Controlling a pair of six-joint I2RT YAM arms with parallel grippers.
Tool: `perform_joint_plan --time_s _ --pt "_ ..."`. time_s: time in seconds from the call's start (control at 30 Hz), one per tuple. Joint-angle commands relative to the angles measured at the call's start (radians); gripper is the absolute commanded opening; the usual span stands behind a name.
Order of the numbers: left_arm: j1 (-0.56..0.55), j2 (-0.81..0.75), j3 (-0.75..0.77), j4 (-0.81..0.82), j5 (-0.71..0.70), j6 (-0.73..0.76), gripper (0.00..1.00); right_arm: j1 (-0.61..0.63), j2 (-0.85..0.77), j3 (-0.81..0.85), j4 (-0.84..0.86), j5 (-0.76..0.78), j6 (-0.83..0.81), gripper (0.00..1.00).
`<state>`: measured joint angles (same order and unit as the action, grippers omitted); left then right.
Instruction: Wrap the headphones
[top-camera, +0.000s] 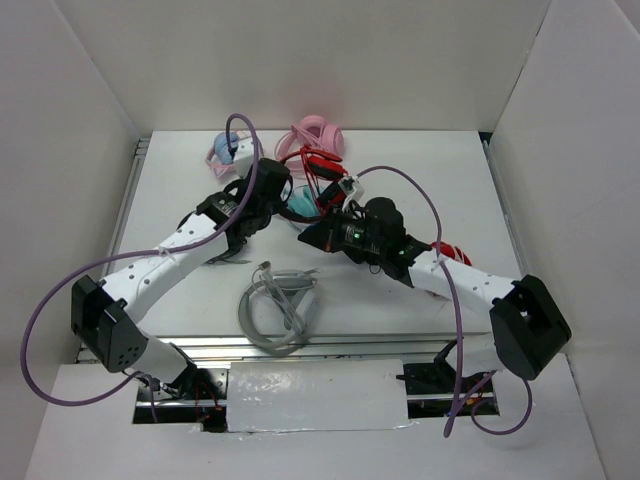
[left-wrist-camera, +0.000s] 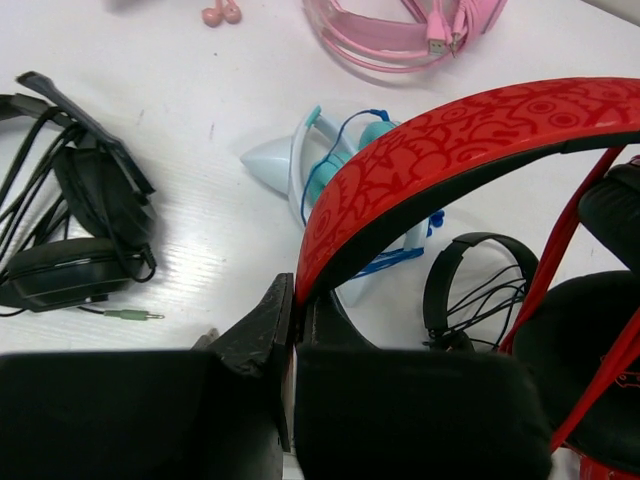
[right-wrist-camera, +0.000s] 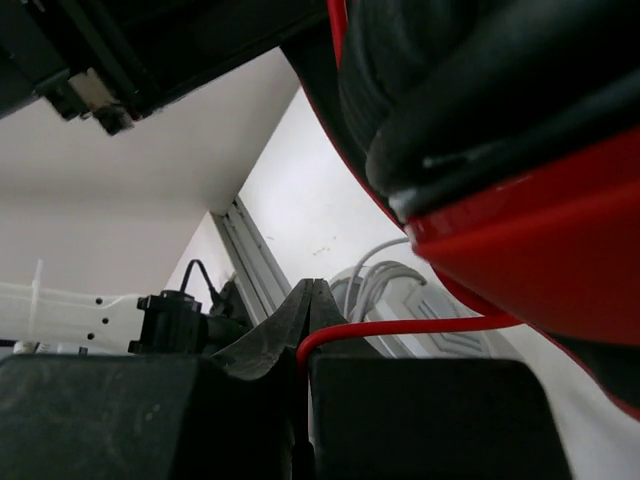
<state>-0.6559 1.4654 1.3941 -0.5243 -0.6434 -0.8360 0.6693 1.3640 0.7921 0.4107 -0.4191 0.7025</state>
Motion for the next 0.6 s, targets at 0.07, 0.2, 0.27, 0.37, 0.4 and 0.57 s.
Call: perform_joint_plan --time_s 0.07,0.2,0.27,0.37,0.4,0.57 --pt "-0.045 0.059 0.039 0.147 0.022 -0.011 0.00 -0.010 -0.031 0.122 -0.188 0.000 0.014 0.08" --pt "-0.080 0.104 0.042 0.161 0.040 -0.009 0.00 -0.017 -0.075 0.162 -0.402 0.175 0.026 0.11" --pt "-0.099 0.133 0.057 0.182 0.070 0.001 0.00 -0.033 -0.098 0.171 -0.505 0.286 0.038 0.12" --pt "-0.125 0.193 0.110 0.179 0.083 0.014 0.00 -0.051 -0.129 0.171 -0.581 0.397 0.045 0.13" --pt "-0.137 0.211 0.127 0.173 0.083 0.023 0.00 -0.056 -0.149 0.171 -0.619 0.464 0.042 0.13" --pt "-0.146 0.312 0.204 0.207 0.161 0.061 0.00 -0.114 -0.172 0.197 -0.720 0.609 0.014 0.17"
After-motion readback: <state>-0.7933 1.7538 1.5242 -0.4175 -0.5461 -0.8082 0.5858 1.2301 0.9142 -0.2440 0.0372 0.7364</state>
